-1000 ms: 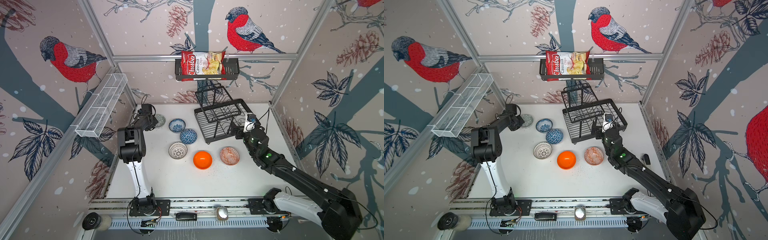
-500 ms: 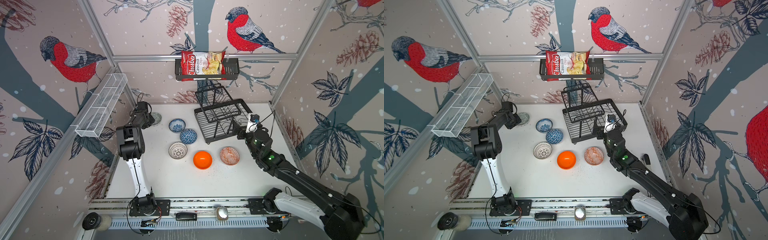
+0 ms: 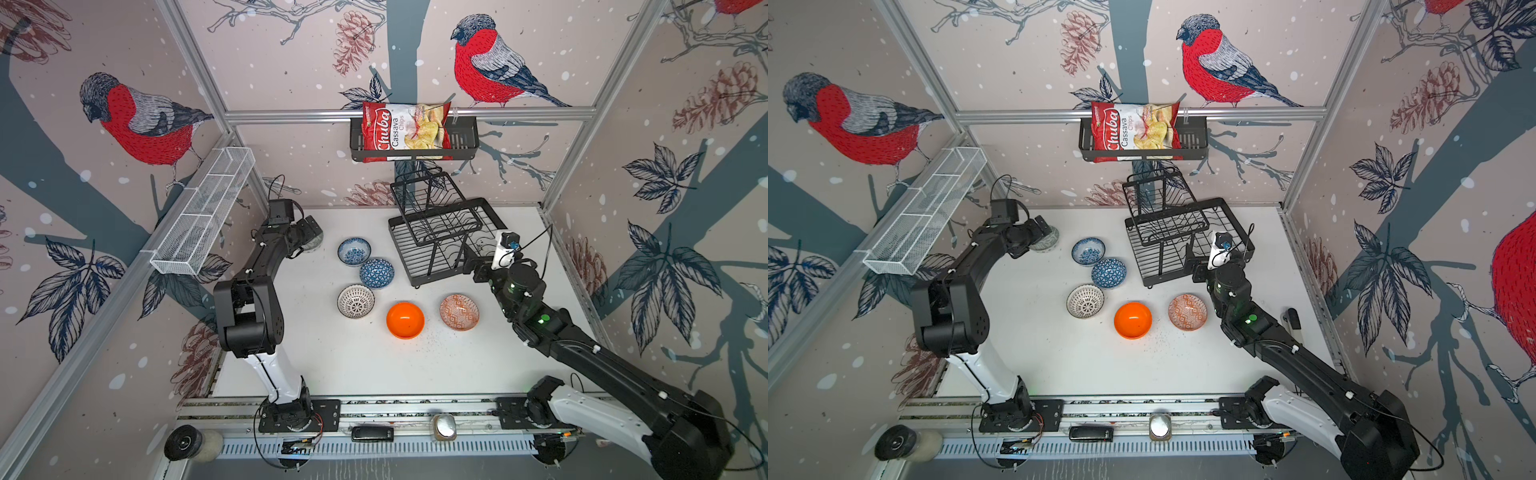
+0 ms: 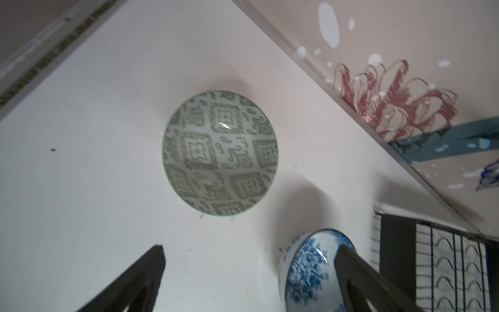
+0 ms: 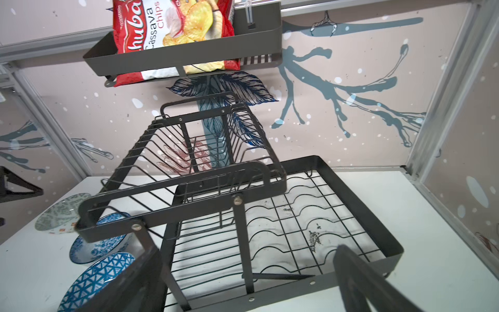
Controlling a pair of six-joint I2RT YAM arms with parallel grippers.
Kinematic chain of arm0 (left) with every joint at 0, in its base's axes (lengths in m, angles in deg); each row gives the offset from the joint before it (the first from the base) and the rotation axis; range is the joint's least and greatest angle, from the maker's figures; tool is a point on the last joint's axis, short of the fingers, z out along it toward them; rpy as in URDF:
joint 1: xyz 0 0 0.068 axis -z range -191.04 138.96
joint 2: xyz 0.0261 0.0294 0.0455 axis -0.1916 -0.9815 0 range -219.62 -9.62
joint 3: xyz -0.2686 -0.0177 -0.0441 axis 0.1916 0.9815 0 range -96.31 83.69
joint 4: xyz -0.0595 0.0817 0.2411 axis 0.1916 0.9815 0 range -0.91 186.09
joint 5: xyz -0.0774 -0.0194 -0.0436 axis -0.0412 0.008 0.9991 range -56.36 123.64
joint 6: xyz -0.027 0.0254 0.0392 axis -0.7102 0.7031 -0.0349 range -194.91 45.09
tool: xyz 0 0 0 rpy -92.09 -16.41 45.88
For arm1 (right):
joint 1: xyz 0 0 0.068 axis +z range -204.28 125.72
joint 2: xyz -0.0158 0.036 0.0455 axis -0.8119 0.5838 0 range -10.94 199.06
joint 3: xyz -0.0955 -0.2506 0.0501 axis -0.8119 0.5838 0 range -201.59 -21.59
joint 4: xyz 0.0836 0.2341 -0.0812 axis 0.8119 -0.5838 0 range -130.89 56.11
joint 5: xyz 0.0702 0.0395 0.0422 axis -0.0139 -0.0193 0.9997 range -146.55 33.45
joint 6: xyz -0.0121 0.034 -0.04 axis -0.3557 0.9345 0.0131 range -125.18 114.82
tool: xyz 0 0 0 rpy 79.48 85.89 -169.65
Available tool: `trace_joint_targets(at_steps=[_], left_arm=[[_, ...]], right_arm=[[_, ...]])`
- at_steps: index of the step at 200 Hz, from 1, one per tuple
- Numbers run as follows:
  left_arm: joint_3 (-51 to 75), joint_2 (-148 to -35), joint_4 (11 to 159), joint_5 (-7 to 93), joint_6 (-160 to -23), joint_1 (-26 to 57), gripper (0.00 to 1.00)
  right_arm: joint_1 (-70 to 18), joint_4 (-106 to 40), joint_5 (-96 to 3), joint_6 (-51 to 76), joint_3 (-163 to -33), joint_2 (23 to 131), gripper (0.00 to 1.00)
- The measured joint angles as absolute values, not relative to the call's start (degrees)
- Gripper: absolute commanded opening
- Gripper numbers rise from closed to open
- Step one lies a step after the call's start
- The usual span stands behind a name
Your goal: Load the bowls into the dish rack
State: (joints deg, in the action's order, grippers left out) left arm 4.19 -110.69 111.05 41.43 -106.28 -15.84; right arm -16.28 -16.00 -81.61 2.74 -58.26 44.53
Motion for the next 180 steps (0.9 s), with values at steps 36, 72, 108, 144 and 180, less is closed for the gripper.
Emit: trace_joint_targets(at_steps=[36, 72, 108, 144, 180], left_arm=[[7.9, -109.4, 110.6, 42.7, -106.3, -8.3, 0.94], [11.9, -107.9, 110.2, 41.7, -106.0, -6.4, 0.87], [13.6, -108.1, 109.2, 41.0, -106.1, -5.8, 0.80], [12.9, -110.7, 108.6, 39.6, -106.5, -5.2, 0.66], [11.0, -114.2, 108.8, 39.2, -106.5, -4.2, 0.62]], right_arm=[[-15.2, -16.5, -81.7, 4.0, -58.0, 43.9, 0.99], [-14.7, -17.1, -82.7, 5.3, -55.7, 41.2, 0.99], [-14.7, -17.5, -83.9, 5.6, -54.3, 39.2, 0.99], [-14.7, -17.7, -84.5, 5.7, -54.3, 39.0, 1.00], [-14.7, -18.2, -84.7, 5.8, -54.4, 38.1, 1.00]])
